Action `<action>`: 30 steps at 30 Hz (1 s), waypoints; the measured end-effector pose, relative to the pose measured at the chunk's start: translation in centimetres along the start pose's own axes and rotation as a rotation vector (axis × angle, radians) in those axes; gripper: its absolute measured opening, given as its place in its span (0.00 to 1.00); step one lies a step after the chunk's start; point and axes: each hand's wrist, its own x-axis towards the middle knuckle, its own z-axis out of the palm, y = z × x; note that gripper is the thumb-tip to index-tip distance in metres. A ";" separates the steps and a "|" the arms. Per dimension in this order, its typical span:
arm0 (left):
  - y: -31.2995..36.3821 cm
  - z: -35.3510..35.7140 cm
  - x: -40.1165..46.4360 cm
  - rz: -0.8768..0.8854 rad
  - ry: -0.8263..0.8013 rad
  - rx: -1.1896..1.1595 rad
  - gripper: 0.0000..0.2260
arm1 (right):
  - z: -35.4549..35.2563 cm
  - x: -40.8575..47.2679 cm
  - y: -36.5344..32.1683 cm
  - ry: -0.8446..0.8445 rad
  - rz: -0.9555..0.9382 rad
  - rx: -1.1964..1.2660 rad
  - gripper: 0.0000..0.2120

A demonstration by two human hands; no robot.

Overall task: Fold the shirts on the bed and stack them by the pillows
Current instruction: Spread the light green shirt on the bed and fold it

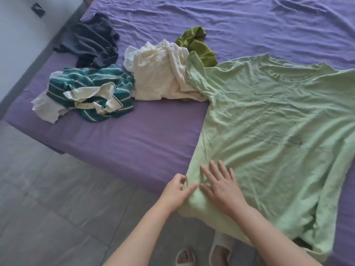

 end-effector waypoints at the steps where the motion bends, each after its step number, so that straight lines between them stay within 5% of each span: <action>1: -0.5 -0.2 -0.4 0.002 -0.047 -0.042 0.11 | 0.4 -0.3 -0.5 0.007 0.006 0.008 0.28; 6: -3.0 -1.5 -2.7 0.034 -0.027 -0.038 0.12 | 1.9 -2.3 -2.8 0.035 0.075 0.068 0.27; 10: -4.3 -2.0 -4.2 0.116 -0.037 -0.145 0.03 | 2.4 -3.9 -4.2 0.071 0.138 0.123 0.26; 12: -4.4 -2.1 -4.4 0.127 0.021 -0.170 0.07 | 2.9 -4.8 -4.7 0.077 0.154 0.138 0.26; 18: -4.7 -2.2 -3.3 0.167 0.249 0.191 0.04 | 4.0 -6.5 -4.5 0.065 0.149 0.107 0.27; 25: -6.0 -2.3 -2.4 -0.083 0.371 0.511 0.19 | 3.9 -9.1 -0.7 -0.001 0.191 -0.052 0.28; 30: -4.4 1.3 -3.1 0.140 0.568 0.649 0.16 | 2.8 -12.7 4.3 0.032 0.207 -0.115 0.30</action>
